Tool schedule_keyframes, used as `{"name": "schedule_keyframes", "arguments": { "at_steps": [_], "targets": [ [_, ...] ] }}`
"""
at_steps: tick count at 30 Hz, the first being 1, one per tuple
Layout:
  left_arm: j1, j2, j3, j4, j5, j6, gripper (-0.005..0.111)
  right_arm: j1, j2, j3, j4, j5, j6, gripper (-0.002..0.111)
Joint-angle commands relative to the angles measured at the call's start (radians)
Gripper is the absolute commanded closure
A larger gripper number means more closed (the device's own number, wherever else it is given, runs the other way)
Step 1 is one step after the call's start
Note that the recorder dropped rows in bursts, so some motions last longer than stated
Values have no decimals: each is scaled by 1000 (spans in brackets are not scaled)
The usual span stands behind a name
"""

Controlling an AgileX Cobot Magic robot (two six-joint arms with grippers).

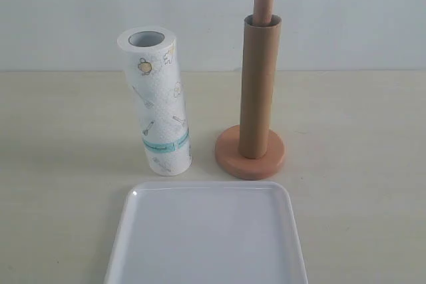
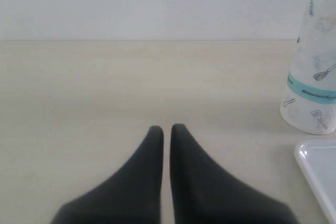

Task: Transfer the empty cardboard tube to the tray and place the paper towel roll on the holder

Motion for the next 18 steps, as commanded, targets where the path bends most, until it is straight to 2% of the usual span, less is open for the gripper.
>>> {"name": "schedule_keyframes", "arguments": {
  "at_steps": [1, 8, 11, 14, 17, 18],
  "targets": [
    [3, -2, 4, 1, 0, 2, 103, -2, -4, -1, 7, -397, 3, 107],
    [3, -2, 4, 1, 0, 2, 103, -2, -4, -1, -3, -1053, -43, 107],
    [3, -2, 4, 1, 0, 2, 103, 0, -4, -1, -21, -1265, 84, 107],
    [3, -2, 4, 1, 0, 2, 103, 0, -4, -1, -57, -1272, 114, 107],
    [3, -2, 4, 1, 0, 2, 103, 0, 82, -125, -174, -1001, 148, 107],
    [3, -2, 4, 1, 0, 2, 103, 0, 126, -155, -218, -970, 188, 107]
  ]
}}
